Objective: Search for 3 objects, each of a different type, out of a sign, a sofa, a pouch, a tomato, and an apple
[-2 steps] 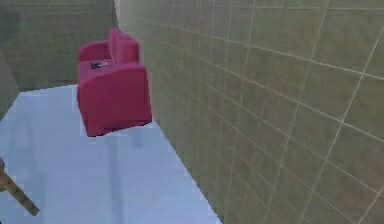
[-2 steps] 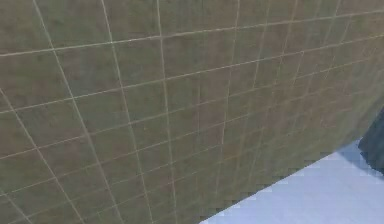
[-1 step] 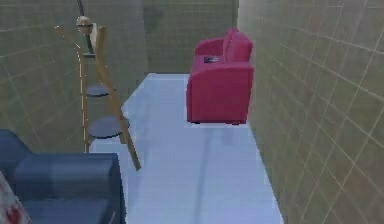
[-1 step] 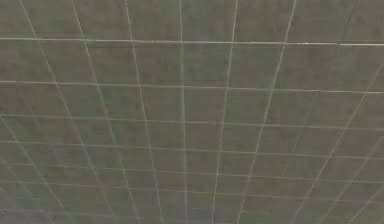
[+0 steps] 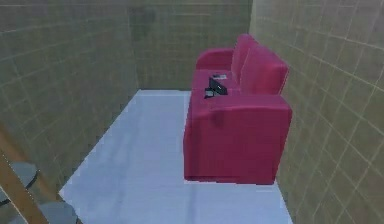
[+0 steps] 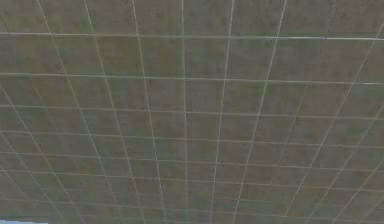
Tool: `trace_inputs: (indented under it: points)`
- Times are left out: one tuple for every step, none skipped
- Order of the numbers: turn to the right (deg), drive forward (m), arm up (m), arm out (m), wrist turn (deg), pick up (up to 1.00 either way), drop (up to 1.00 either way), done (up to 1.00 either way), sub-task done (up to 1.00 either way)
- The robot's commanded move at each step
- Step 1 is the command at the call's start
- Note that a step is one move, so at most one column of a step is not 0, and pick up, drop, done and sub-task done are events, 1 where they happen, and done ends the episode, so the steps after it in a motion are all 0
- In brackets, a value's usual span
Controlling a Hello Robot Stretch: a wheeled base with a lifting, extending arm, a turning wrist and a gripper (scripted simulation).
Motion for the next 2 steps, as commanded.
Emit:
trace_inputs:
  points:
    - [-3.0,0.0,0.0,0.0,0.0,0.0,0.0,0.0,0.0]
    - [0.0,0.5,0.0,0.0,0.0,0.0,0.0,0.0,0.0]
